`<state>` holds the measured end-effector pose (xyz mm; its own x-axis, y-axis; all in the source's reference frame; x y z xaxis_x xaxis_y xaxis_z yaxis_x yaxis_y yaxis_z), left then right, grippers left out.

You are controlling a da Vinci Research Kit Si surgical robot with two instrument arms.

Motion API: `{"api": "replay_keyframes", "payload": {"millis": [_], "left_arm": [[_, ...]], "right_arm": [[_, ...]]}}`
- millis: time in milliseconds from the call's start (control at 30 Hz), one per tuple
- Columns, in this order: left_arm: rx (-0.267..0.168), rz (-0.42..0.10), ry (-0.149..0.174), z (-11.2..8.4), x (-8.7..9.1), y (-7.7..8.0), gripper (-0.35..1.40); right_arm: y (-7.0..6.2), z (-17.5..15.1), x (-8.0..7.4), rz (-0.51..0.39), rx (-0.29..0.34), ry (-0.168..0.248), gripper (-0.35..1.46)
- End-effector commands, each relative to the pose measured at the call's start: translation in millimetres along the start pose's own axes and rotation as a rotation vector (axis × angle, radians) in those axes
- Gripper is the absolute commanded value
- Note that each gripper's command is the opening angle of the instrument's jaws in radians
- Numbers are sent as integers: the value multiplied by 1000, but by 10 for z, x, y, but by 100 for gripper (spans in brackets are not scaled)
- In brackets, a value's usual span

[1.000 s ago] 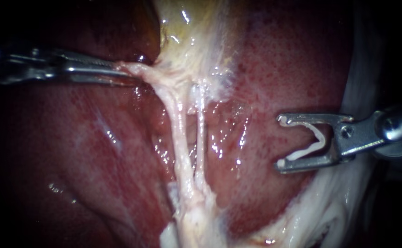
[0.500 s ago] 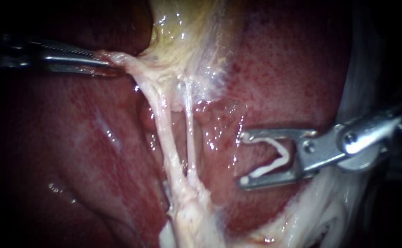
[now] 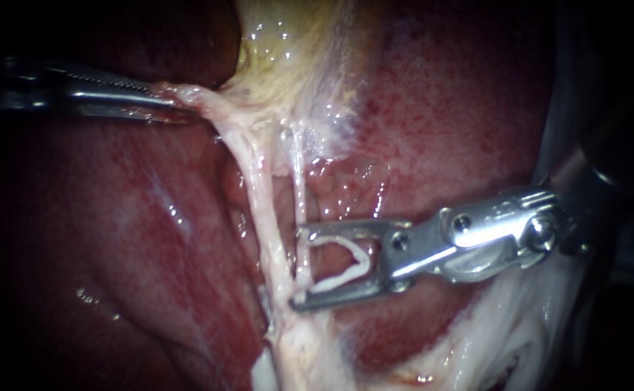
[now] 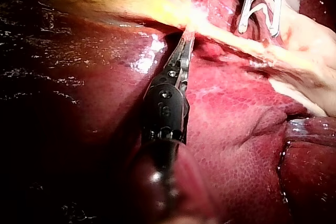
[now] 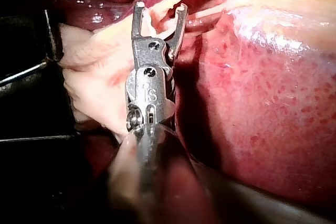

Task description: Clipping first clip left tube

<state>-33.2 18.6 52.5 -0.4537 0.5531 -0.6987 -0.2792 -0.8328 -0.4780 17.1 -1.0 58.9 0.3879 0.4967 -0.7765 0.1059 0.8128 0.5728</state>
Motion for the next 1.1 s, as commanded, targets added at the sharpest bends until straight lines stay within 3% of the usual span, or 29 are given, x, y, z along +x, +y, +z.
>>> {"api": "replay_keyframes", "payload": {"millis": [33,267,633,933,1100], "left_arm": [[1,0,0,0,0,0,-35],[1,0,0,1,0,0,-35],[1,0,0,1,-1,-1,-35],[1,0,0,2,0,-1,-35],[2,0,0,3,0,-1,-35]], "right_arm": [[1,2,-3,3,2,-1,50],[8,13,-23,34,42,-10,49],[12,36,-36,54,90,-14,48],[13,56,-23,108,152,74,47],[7,66,-14,140,160,92,47]]}}
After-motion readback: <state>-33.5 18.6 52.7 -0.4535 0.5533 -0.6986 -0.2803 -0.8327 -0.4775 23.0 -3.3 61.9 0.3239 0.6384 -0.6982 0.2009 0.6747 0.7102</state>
